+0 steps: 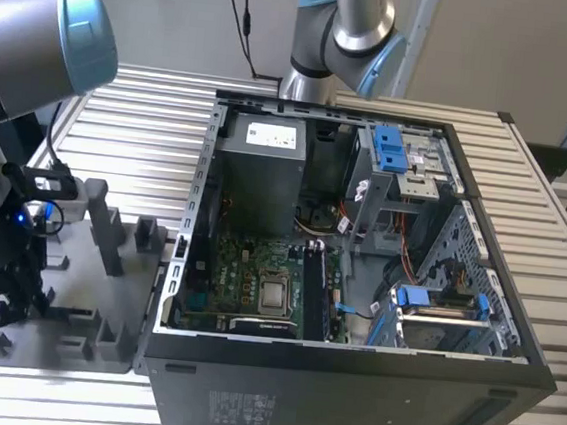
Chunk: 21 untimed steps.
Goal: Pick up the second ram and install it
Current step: 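Pick up the second ram and move it above second insertion slot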
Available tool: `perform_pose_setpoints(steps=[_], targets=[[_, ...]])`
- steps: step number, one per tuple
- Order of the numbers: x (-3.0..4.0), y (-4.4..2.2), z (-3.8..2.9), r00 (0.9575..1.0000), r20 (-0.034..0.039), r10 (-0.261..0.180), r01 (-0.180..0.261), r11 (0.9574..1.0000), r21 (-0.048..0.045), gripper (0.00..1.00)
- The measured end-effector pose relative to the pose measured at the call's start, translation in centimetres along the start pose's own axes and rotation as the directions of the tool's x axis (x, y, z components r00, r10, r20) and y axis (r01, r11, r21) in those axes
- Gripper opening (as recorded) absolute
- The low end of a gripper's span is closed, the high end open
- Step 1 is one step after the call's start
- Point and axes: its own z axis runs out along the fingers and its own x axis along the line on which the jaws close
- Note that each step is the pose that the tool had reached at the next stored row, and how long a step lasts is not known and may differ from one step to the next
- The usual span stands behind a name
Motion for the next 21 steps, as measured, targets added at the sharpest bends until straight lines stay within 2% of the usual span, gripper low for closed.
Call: perform_pose_setpoints(steps=[15, 21], targets=[[0.00, 0.00, -0.01, 1.0000, 0.0000, -0.006, 0.006, 1.0000, -0.0001, 0.15], [-0.01, 0.01, -0.71, 1.0000, -0.0001, -0.006, 0.006, 1.0000, -0.0002, 0.15]])
